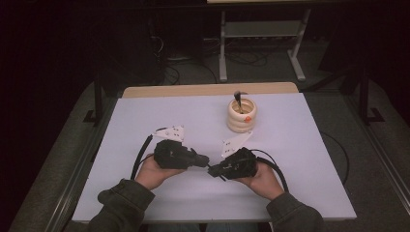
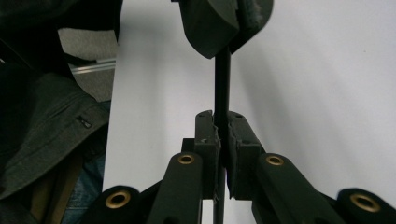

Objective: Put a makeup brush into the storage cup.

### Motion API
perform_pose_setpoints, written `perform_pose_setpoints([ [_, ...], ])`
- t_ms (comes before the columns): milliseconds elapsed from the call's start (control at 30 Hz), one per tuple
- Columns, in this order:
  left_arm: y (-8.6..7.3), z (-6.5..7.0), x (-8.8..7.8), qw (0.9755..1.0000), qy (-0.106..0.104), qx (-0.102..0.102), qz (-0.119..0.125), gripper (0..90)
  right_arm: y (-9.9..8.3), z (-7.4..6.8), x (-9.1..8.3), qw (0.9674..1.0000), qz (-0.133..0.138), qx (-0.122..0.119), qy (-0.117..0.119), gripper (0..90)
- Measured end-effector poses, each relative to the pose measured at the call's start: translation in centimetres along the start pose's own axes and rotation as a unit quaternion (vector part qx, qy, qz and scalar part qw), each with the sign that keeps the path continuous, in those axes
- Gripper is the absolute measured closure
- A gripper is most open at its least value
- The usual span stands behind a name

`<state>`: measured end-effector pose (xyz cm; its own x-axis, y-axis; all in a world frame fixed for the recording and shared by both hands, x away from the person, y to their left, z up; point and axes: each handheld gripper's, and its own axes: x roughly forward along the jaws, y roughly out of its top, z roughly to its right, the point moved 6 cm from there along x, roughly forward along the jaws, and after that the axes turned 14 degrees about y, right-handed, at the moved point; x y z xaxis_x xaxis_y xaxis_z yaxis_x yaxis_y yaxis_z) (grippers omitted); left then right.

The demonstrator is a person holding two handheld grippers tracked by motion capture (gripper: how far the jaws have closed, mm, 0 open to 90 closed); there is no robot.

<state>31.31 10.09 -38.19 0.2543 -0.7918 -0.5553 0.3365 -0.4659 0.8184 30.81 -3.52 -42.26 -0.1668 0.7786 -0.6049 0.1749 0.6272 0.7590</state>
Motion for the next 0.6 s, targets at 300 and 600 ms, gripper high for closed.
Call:
perform_pose_setpoints([
  [300, -0.41, -0.49, 0.08, 0.998, 0.037, 0.021, -0.047, 85.2, 0.16, 0.18, 0.37, 0.9994, -0.011, 0.014, -0.028, 70.0],
  [600, 0.08, 0.03, 0.59, 0.9961, 0.043, 0.041, -0.065, 85.2, 0.8, -0.12, 0.67, 0.9992, -0.017, 0.016, -0.031, 79.0],
])
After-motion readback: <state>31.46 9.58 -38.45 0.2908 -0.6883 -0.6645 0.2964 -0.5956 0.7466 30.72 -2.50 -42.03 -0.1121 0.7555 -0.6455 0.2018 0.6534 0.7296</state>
